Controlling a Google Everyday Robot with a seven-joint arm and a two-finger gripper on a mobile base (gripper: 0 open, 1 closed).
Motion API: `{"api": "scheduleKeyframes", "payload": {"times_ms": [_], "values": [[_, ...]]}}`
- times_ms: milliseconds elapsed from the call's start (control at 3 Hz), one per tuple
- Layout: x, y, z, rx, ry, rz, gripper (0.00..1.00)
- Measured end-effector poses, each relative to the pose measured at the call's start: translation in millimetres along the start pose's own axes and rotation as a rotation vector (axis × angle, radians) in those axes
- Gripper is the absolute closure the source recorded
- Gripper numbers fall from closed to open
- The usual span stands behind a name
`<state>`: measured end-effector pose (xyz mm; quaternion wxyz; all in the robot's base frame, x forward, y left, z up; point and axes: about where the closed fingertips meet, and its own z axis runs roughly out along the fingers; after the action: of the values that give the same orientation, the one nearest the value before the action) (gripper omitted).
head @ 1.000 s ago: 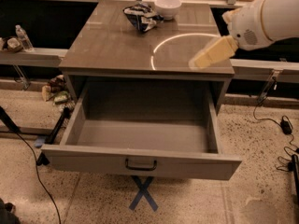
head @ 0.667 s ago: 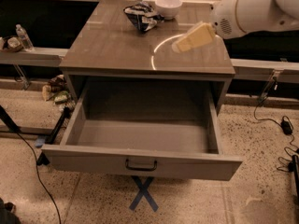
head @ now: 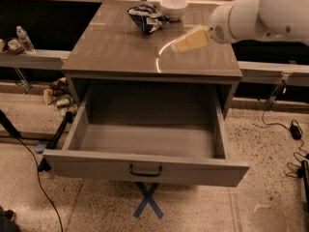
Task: Place blue chip bag into top drawer
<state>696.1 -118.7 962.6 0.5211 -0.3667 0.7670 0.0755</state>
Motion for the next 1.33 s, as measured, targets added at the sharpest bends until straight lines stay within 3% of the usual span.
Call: {"api": "scheduleKeyframes", "payload": {"times_ms": [667,1000,1333], "values": [[8.8,-40.2,89.7,0.045,-0.066,0.079,0.00],[3.0,-51.8,146.6,0.036,-0.108,0.137,0.00],[-6.1,-54.7,182.0,0.023,-0.141,0.172,0.00]]}}
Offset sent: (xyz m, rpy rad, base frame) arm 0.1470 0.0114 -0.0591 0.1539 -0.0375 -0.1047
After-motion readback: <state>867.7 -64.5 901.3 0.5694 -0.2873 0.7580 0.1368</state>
